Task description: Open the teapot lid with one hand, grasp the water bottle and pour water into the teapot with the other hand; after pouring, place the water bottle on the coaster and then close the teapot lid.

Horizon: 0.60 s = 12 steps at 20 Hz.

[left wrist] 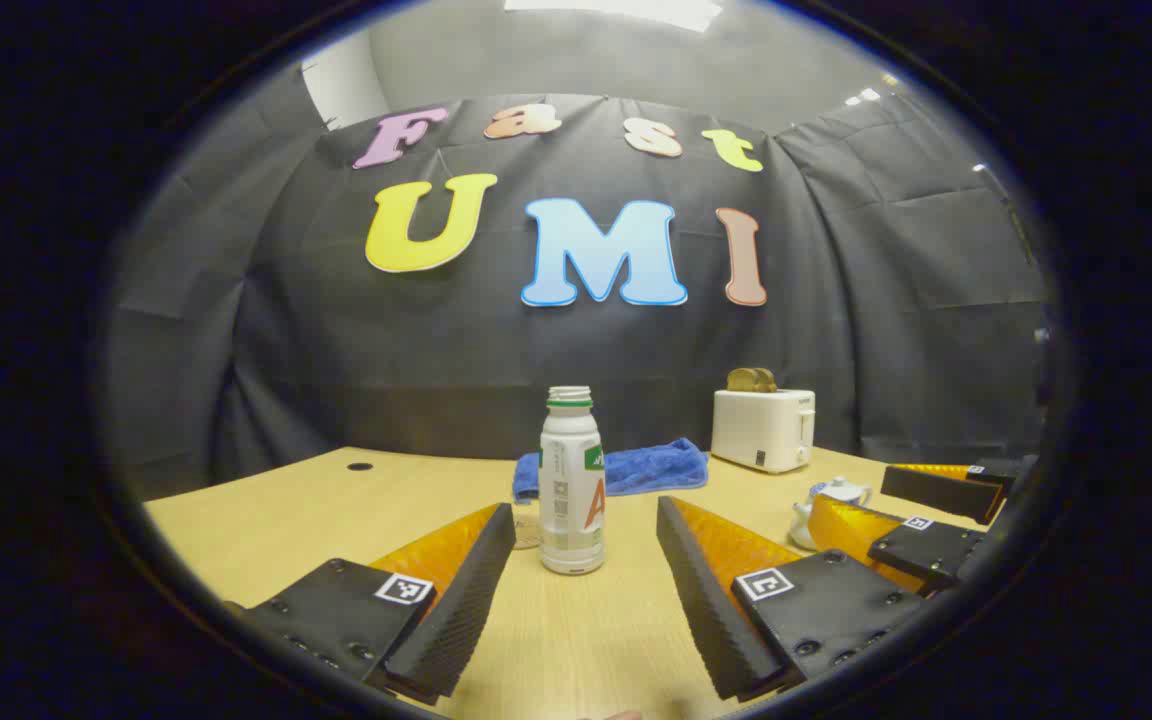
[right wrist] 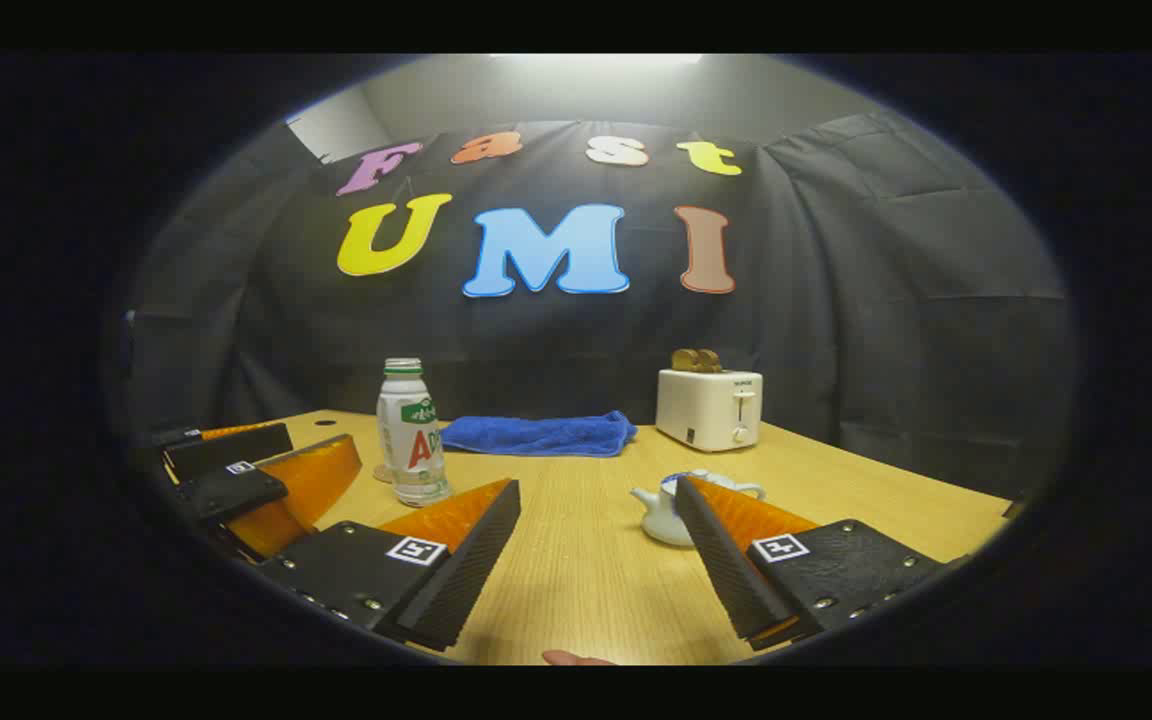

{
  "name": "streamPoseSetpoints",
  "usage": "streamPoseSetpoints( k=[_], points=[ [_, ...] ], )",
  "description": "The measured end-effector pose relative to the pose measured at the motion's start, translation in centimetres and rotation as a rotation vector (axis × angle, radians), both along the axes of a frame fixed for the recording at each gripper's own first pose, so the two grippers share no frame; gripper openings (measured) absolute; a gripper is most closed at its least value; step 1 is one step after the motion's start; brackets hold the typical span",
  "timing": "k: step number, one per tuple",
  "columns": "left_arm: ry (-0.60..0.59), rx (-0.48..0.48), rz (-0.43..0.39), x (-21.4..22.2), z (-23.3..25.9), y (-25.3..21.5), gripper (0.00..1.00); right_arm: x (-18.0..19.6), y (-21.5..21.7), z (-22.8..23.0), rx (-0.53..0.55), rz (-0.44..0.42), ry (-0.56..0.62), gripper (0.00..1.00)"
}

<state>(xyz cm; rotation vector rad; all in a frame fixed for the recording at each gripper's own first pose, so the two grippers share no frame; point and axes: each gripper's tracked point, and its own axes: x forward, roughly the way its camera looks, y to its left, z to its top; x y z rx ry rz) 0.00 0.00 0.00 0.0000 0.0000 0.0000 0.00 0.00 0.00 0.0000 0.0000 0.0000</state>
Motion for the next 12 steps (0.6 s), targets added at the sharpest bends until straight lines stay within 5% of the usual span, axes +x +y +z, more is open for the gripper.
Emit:
streamPoseSetpoints(
  k=[10,12],
  points=[
    [-0.006,0.017,0.003,0.6,0.7,0.4,0.94,1.2,-1.6,0.2,0.041,-0.001,0.026,0.95],
    [-0.001,0.0,-0.004,0.9,0.7,0.2,1.0,1.4,-1.8,0.1,0.045,0.004,0.038,0.95]
  ],
)
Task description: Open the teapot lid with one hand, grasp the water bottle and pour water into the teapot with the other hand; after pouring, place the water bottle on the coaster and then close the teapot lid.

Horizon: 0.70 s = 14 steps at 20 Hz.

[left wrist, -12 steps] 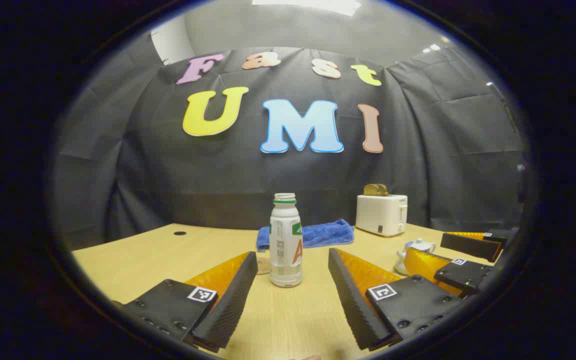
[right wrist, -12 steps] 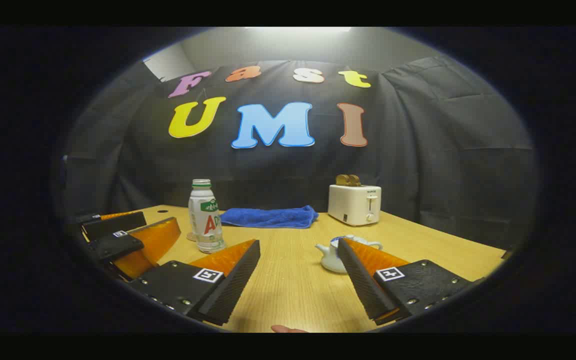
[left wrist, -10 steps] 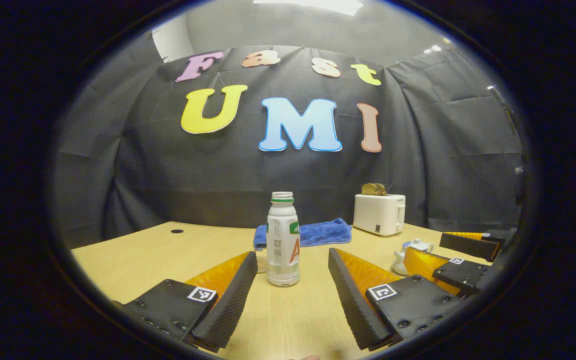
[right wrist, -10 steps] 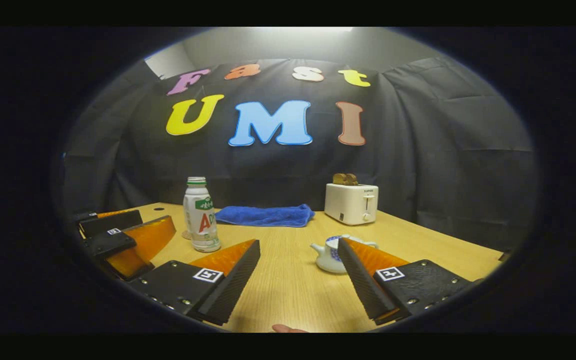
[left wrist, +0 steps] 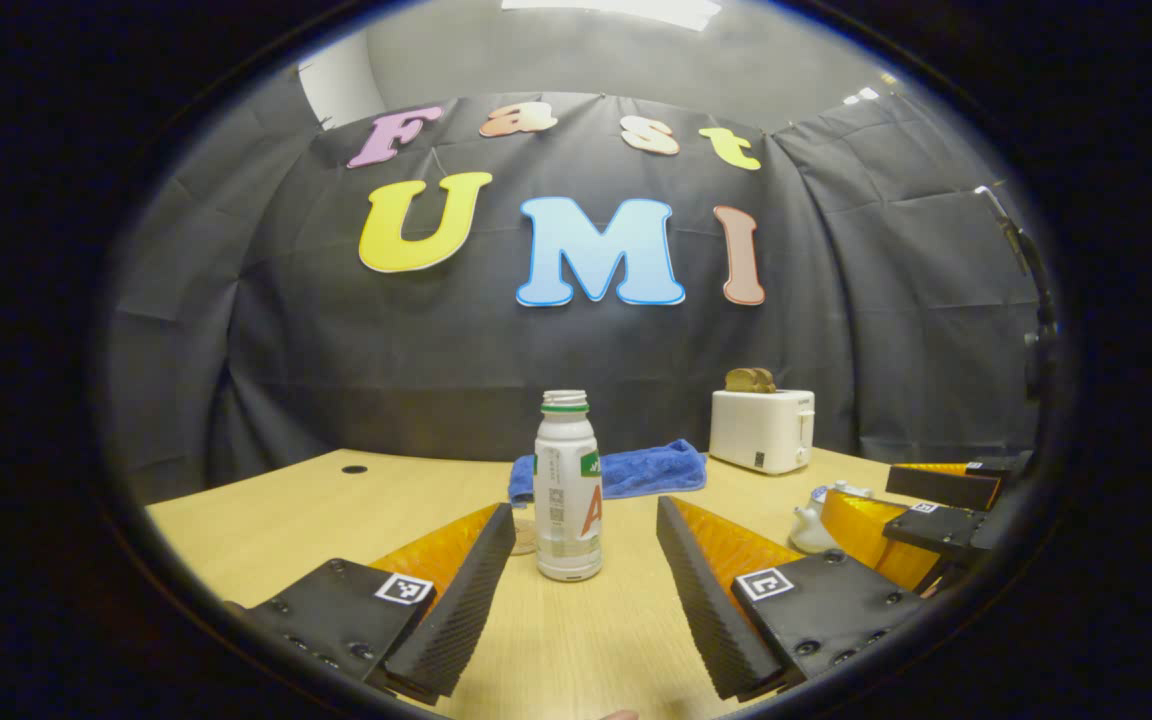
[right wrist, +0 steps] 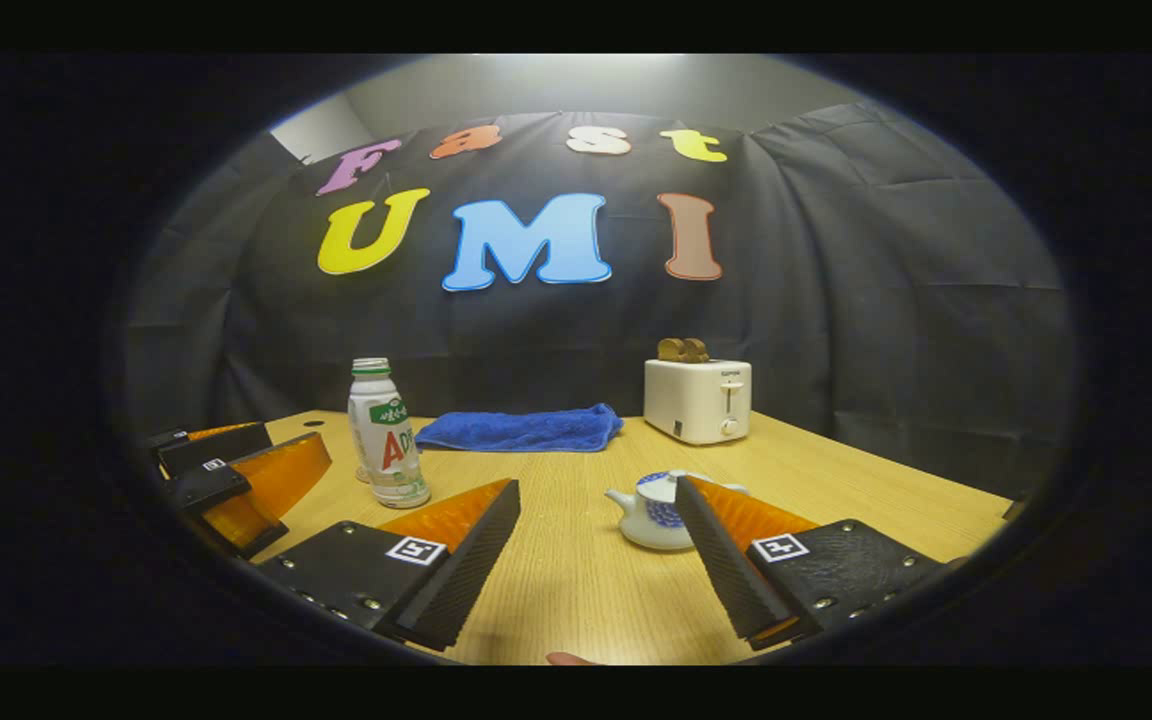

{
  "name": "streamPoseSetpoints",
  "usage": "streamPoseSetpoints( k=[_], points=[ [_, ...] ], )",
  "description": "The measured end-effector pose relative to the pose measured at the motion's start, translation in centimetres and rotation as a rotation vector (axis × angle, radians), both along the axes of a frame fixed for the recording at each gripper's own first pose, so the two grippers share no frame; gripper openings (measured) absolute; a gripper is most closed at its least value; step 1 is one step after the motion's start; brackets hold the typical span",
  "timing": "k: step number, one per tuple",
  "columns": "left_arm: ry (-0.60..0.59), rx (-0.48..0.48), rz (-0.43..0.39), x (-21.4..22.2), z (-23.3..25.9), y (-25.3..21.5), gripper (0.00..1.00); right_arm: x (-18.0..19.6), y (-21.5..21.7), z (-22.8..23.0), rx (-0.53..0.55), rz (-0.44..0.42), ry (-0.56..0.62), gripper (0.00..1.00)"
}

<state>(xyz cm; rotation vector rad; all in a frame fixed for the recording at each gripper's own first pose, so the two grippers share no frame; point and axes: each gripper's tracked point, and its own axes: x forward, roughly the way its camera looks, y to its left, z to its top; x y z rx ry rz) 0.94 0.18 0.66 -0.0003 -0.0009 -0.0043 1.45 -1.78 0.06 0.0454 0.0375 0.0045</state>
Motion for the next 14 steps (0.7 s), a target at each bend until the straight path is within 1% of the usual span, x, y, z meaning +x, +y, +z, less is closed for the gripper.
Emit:
streamPoseSetpoints(
  k=[3,4,9,12,14],
  points=[
    [0.011,-0.003,-0.003,0.6,-0.1,0.1,0.89,0.2,-0.4,0.1,-0.003,-0.003,0.0,0.95],
    [0.018,-0.004,-0.009,0.8,-0.3,-0.1,1.0,0.4,-0.5,0.1,-0.011,-0.004,0.001,0.95],
    [0.033,0.007,-0.056,2.4,-0.3,-1.1,1.0,2.1,-2.3,0.6,-0.027,-0.032,0.008,0.95],
    [0.035,0.032,-0.062,3.5,-0.3,-1.1,1.0,3.4,-3.8,0.7,-0.013,-0.063,0.017,0.95],
    [0.041,0.032,-0.063,3.9,-0.4,-0.9,1.0,4.5,-4.7,0.8,-0.021,-0.082,0.023,0.95]
  ],
)
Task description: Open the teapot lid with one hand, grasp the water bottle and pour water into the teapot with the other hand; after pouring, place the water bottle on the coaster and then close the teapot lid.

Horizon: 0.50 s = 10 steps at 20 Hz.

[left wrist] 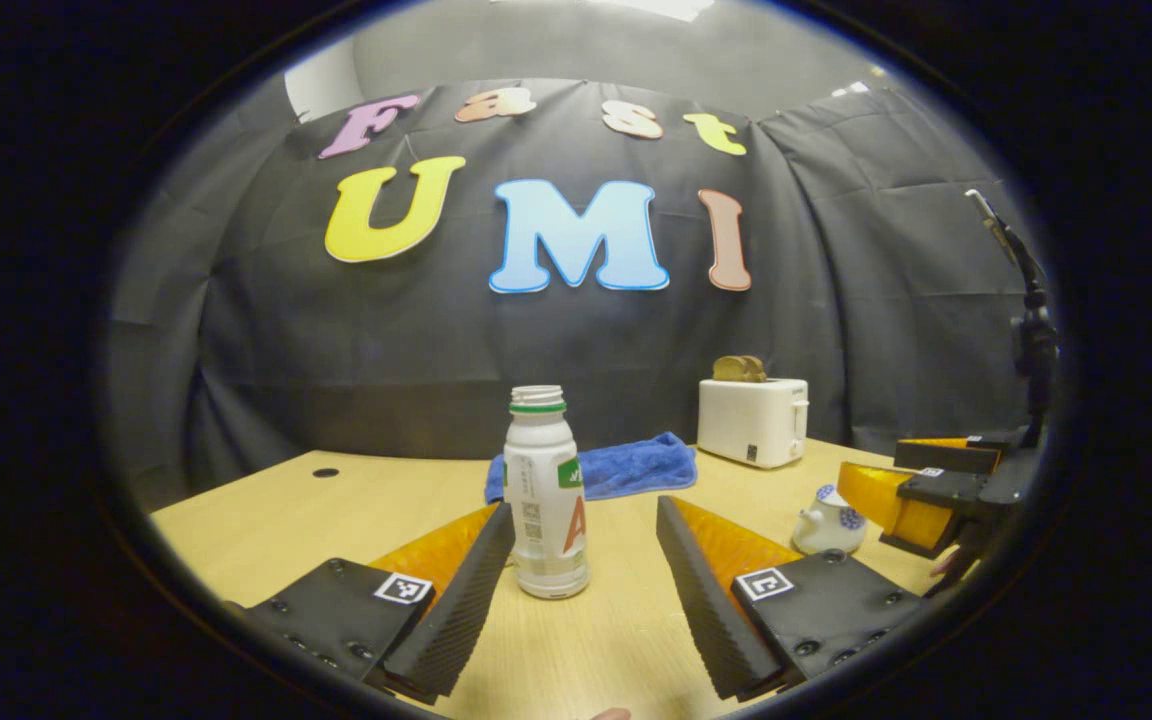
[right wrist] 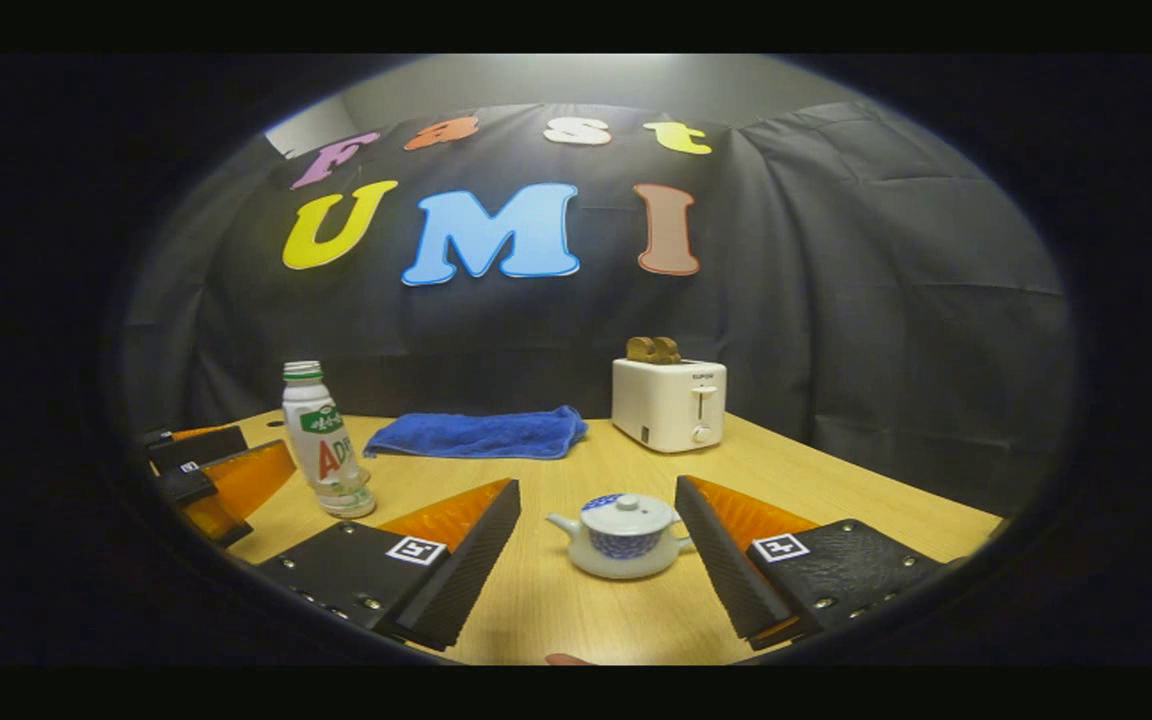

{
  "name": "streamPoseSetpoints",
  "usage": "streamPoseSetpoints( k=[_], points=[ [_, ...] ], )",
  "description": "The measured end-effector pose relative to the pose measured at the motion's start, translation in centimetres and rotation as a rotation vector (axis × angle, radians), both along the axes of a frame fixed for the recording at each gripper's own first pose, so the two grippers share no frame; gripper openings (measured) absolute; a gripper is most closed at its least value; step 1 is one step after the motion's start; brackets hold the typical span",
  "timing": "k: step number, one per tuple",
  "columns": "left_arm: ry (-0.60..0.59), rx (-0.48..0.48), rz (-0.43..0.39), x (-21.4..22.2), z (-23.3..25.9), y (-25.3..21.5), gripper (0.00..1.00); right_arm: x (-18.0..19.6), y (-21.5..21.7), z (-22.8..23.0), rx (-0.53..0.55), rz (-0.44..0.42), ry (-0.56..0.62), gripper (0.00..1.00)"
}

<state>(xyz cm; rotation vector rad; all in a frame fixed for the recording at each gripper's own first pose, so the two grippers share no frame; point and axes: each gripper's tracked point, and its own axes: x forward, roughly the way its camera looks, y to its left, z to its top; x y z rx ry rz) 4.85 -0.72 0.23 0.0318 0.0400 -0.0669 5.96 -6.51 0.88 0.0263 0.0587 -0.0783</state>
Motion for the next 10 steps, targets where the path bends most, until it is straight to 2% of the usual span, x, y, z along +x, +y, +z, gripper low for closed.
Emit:
streamPoseSetpoints(
  k=[8,9,10],
  points=[
    [0.032,-0.016,0.015,1.2,-0.6,1.3,1.0,2.9,-1.1,-1.2,-0.009,-0.014,0.06,0.95],
    [0.034,-0.016,0.015,1.3,-0.6,1.4,1.0,3.2,-1.1,-1.3,-0.016,-0.013,0.068,0.78],
    [0.037,-0.016,0.015,1.3,-0.8,1.5,1.0,3.4,-1.3,-1.6,-0.021,-0.019,0.08,0.85]
  ],
)
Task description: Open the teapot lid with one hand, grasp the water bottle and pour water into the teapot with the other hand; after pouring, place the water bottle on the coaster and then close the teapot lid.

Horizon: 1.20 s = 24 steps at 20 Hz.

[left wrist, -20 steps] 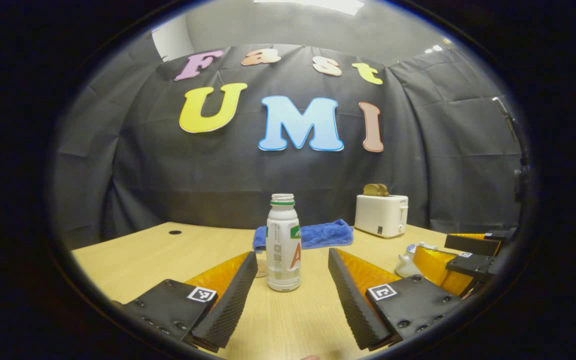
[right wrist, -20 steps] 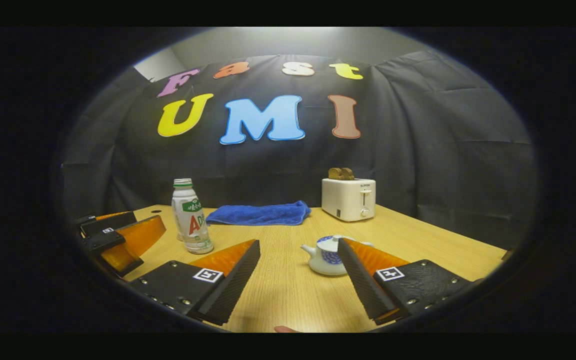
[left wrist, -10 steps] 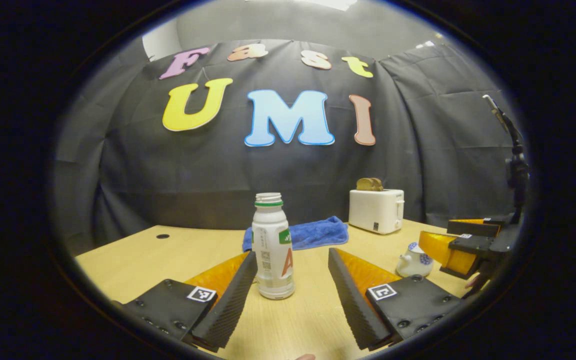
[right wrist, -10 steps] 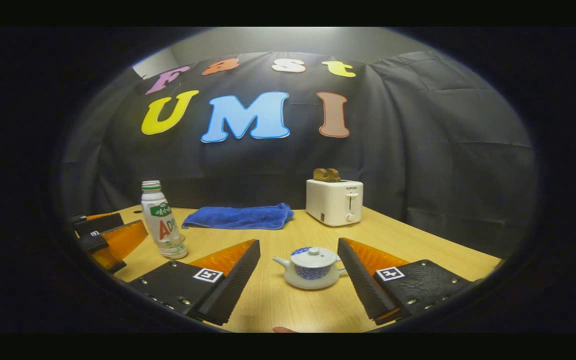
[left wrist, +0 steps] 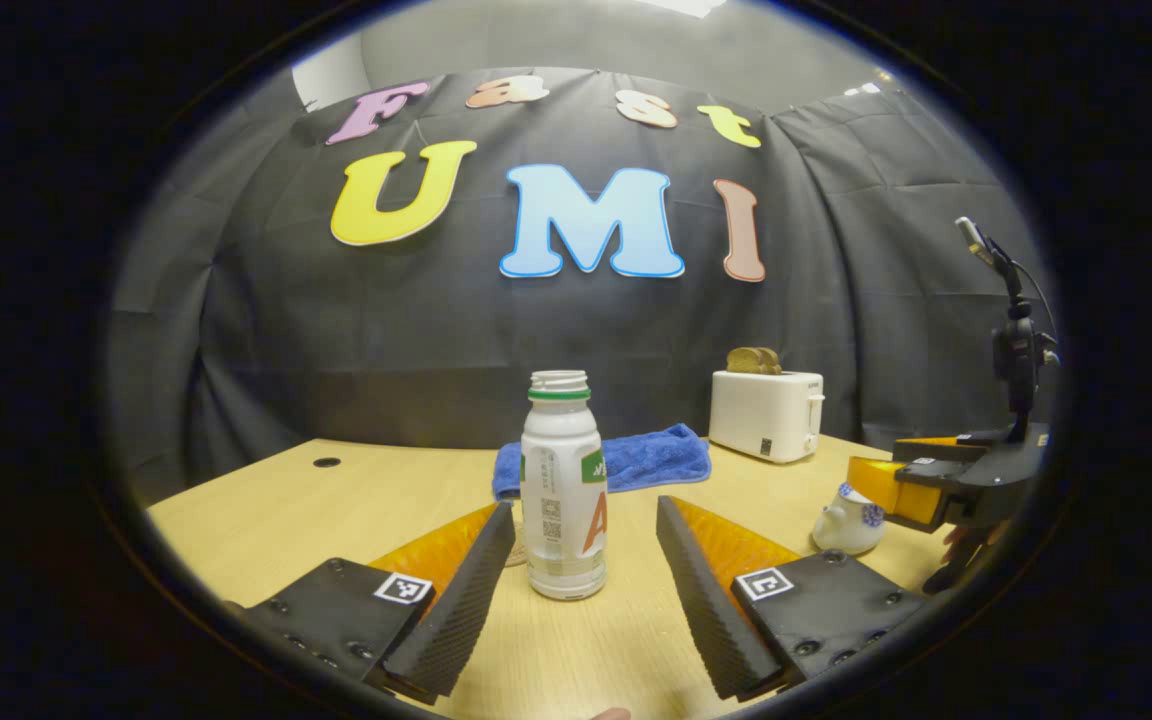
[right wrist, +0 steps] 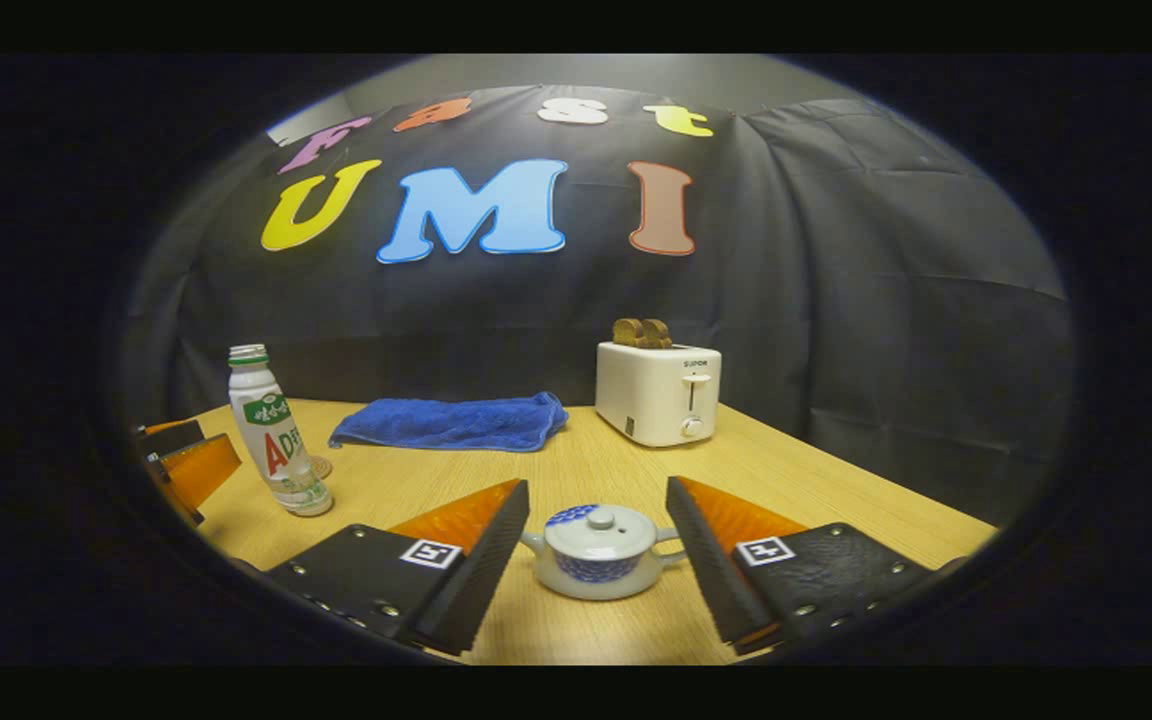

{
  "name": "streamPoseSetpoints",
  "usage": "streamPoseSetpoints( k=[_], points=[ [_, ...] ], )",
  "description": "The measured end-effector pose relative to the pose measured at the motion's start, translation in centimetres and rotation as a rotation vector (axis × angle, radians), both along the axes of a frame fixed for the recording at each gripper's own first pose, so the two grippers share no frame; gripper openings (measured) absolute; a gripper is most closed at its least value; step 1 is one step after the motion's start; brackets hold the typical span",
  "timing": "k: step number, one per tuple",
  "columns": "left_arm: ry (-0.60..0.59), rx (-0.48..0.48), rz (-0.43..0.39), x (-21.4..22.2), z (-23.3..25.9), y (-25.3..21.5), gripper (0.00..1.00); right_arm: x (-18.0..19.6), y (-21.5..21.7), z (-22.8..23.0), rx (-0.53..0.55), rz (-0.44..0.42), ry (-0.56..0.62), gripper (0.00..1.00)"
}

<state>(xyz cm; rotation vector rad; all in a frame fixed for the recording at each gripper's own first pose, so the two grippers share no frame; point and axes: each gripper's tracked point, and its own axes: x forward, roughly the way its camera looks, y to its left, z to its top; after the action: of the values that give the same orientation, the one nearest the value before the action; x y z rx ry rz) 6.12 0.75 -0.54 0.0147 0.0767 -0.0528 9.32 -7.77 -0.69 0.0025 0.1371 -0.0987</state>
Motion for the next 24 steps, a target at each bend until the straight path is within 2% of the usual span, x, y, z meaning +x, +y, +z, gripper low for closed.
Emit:
streamPoseSetpoints(
  k=[1,2,3,4,5,6,8,9,10,12,14,15,16,17,18,19,20,21,24],
  points=[
    [0.003,0.002,0.0,0.0,-0.1,0.0,1.0,0.3,-0.4,-0.6,-0.006,-0.015,0.023,0.72],
    [0.005,0.005,0.0,-0.2,-0.1,0.0,1.0,0.4,-0.6,-1.1,-0.003,-0.023,0.047,0.64],
    [0.004,0.007,0.0,-0.1,0.0,0.1,1.0,0.4,-0.5,-1.4,0.019,-0.016,0.062,0.41],
    [0.0,0.008,0.0,0.0,0.2,0.2,1.0,0.4,-0.5,-1.3,0.042,-0.02,0.049,0.34],
    [-0.005,0.011,0.001,-0.1,0.4,0.2,1.0,0.5,-0.5,-1.2,0.05,-0.022,0.051,0.16],
    [-0.009,0.015,0.003,-0.1,0.4,0.4,1.0,0.6,-0.4,-1.3,0.033,-0.013,0.054,0.29],
    [-0.008,0.021,0.005,-0.1,0.4,0.5,1.0,-0.2,0.2,-0.4,-0.034,0.018,0.052,0.3],
    [-0.005,0.022,0.006,0.0,0.3,0.6,1.0,1.6,-0.3,-1.5,-0.07,0.005,0.052,0.15],
    [0.0,0.021,0.007,0.0,0.1,0.7,1.0,0.8,0.2,-1.3,-0.093,0.008,0.062,0.0],
    [0.006,0.013,0.009,-0.2,0.2,1.0,1.0,1.1,0.2,-1.1,-0.096,0.02,0.056,0.04],
    [0.005,0.001,0.012,-0.2,0.4,1.4,1.0,0.9,0.3,-0.7,-0.063,0.031,0.041,0.0],
    [0.005,0.002,0.017,-0.1,0.5,1.8,1.0,0.8,0.3,-0.2,-0.056,0.03,0.024,0.03],
    [0.006,0.005,0.019,0.0,0.4,1.9,1.0,0.6,0.4,0.4,-0.055,0.031,0.008,0.0],
    [0.009,0.008,0.02,0.3,0.3,2.0,1.0,0.5,0.6,1.1,-0.063,0.036,-0.014,0.04],
    [0.014,0.004,0.015,0.6,0.2,2.0,1.0,0.3,0.8,1.5,-0.075,0.043,-0.028,0.0],
    [0.024,-0.008,0.011,0.9,0.0,1.9,1.0,0.2,1.1,2.0,-0.082,0.049,-0.037,0.03],
    [0.033,-0.025,0.01,1.1,-0.4,1.8,0.89,0.0,1.3,2.3,-0.081,0.058,-0.047,0.0],
    [0.043,-0.043,0.004,1.5,-0.6,1.7,0.95,-0.3,1.6,2.6,-0.077,0.066,-0.054,0.03],
    [0.061,-0.057,0.025,3.2,-1.1,1.7,1.0,-1.0,2.3,2.9,-0.069,0.093,-0.063,0.04]
  ],
)
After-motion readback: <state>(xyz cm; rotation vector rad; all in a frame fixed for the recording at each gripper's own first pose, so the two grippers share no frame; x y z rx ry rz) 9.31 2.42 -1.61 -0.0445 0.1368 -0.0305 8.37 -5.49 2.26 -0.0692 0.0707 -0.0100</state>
